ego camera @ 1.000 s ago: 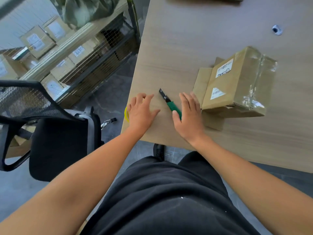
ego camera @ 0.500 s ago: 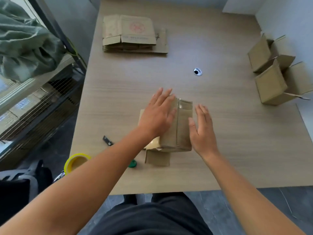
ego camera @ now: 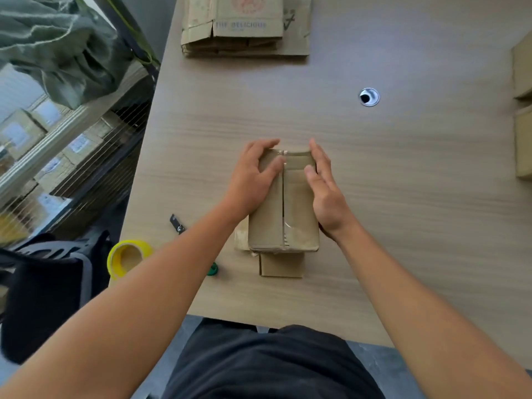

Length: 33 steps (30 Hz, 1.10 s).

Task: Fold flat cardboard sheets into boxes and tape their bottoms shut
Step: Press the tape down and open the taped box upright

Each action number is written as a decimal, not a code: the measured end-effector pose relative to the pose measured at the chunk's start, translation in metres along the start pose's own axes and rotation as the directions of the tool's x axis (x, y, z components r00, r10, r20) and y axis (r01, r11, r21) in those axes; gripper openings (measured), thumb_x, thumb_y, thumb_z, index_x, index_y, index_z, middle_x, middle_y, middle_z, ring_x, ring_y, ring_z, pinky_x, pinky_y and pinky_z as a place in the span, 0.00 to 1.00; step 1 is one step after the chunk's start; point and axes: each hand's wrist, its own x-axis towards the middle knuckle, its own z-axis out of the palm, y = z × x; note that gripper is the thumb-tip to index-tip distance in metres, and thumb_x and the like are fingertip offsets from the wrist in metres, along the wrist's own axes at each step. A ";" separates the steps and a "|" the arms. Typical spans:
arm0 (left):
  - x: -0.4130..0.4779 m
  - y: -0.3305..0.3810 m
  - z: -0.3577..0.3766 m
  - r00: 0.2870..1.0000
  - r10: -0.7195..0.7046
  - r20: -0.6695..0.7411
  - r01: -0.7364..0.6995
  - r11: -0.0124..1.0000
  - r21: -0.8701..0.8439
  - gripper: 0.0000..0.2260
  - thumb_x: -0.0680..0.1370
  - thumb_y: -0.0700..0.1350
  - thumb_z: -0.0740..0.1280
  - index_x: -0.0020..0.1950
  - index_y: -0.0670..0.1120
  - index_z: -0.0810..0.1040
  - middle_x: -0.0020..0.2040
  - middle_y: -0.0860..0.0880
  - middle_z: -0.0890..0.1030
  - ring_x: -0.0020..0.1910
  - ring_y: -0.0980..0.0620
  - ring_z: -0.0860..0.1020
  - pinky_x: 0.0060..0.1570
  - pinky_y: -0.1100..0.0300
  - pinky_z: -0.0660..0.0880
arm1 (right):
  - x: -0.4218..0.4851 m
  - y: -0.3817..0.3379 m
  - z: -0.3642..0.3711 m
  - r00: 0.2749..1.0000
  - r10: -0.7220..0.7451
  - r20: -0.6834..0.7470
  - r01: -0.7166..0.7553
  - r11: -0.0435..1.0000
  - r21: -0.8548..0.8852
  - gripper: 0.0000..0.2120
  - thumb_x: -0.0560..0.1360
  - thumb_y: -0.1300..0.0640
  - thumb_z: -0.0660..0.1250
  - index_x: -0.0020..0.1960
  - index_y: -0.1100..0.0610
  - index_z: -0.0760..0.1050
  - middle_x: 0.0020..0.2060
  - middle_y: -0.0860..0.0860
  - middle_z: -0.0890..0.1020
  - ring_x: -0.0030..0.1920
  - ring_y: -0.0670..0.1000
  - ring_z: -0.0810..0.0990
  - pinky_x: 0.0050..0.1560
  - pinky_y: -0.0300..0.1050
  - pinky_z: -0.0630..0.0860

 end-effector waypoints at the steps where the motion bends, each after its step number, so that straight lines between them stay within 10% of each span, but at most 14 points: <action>1: 0.002 0.000 0.001 0.999 -0.028 -0.019 0.028 1.000 -0.006 0.13 0.80 0.48 0.69 0.65 0.50 0.78 0.60 0.52 0.75 0.60 0.59 0.74 0.65 0.66 0.69 | 0.003 0.001 -0.004 0.999 0.012 0.045 -0.014 0.999 0.042 0.27 0.83 0.50 0.56 0.80 0.44 0.55 0.79 0.42 0.57 0.79 0.42 0.54 0.80 0.50 0.53; 8: 0.022 0.014 0.010 0.982 -0.114 -0.154 0.136 0.981 0.141 0.12 0.73 0.57 0.74 0.46 0.51 0.78 0.47 0.52 0.80 0.48 0.54 0.78 0.49 0.60 0.73 | 0.016 -0.020 -0.026 0.996 -0.040 0.077 0.061 0.953 -0.298 0.28 0.84 0.51 0.56 0.82 0.55 0.54 0.80 0.47 0.59 0.77 0.40 0.58 0.79 0.41 0.54; 12: 0.016 0.017 0.018 0.982 -0.021 -0.186 0.064 0.972 0.227 0.10 0.77 0.55 0.70 0.51 0.50 0.78 0.53 0.53 0.74 0.51 0.54 0.75 0.54 0.59 0.72 | -0.032 -0.013 -0.027 0.978 -0.151 -0.144 0.097 0.939 -0.331 0.31 0.80 0.45 0.60 0.78 0.59 0.62 0.76 0.52 0.68 0.76 0.45 0.65 0.77 0.49 0.63; 18: -0.042 0.027 0.020 0.857 -0.024 -0.515 0.008 0.999 -0.032 0.16 0.80 0.48 0.62 0.65 0.41 0.75 0.63 0.46 0.72 0.64 0.54 0.71 0.70 0.57 0.66 | -0.079 0.012 -0.023 0.983 -0.184 -0.011 0.162 0.892 -0.422 0.33 0.82 0.53 0.65 0.81 0.56 0.55 0.79 0.49 0.61 0.78 0.43 0.59 0.77 0.41 0.58; 25: -0.132 0.026 0.064 0.969 -0.028 -0.246 0.025 1.000 -0.017 0.30 0.83 0.50 0.59 0.82 0.44 0.52 0.83 0.49 0.49 0.81 0.54 0.46 0.80 0.48 0.50 | -0.070 0.013 -0.017 0.994 -0.065 -0.089 0.051 0.987 -0.156 0.33 0.81 0.57 0.66 0.81 0.54 0.54 0.77 0.42 0.63 0.74 0.36 0.64 0.75 0.41 0.63; 33: -0.115 -0.009 0.078 0.917 -0.379 -0.127 0.189 0.691 -0.697 0.27 0.84 0.51 0.57 0.82 0.47 0.54 0.80 0.54 0.61 0.77 0.61 0.61 0.78 0.53 0.58 | -0.069 0.032 0.006 0.924 -0.076 -0.376 0.093 0.995 0.029 0.21 0.81 0.60 0.63 0.73 0.62 0.71 0.68 0.51 0.78 0.69 0.46 0.75 0.70 0.44 0.71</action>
